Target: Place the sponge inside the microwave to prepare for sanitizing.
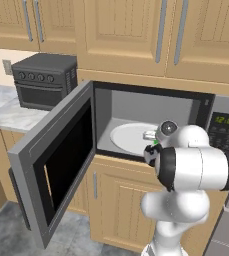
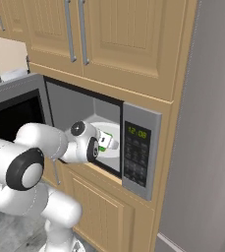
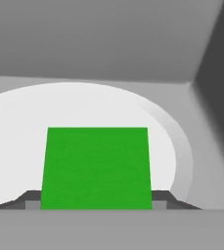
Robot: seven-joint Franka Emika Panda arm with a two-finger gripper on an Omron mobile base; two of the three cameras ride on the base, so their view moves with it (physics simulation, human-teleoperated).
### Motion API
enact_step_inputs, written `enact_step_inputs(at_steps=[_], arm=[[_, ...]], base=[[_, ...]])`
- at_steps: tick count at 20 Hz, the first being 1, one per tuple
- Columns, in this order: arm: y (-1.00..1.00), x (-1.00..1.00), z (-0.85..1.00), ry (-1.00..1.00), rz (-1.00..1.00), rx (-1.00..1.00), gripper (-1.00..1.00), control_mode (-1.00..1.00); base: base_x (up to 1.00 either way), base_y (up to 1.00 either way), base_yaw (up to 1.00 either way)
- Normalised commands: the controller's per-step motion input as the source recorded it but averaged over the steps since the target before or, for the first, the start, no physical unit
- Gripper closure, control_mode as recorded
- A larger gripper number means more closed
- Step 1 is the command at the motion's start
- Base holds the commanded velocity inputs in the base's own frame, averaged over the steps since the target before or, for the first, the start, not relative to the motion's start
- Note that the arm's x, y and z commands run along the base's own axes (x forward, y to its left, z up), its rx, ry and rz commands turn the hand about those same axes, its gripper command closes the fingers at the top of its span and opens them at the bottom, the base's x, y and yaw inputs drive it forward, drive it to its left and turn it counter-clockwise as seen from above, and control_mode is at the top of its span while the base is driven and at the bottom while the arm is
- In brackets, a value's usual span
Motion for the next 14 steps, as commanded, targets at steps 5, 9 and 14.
enact_step_inputs(at_steps=[5,9,14], arm=[[0.02,0.14,-0.01,0.0,0.0,0.0,-1.0,-1.0],[0.0,0.21,0.0,0.0,0.0,0.0,-1.0,-1.0],[0.03,0.1,0.0,0.0,0.0,0.0,-1.0,-1.0]], base=[[0.0,0.0,0.0],[0.0,0.0,0.0],[0.0,0.0,0.0]])
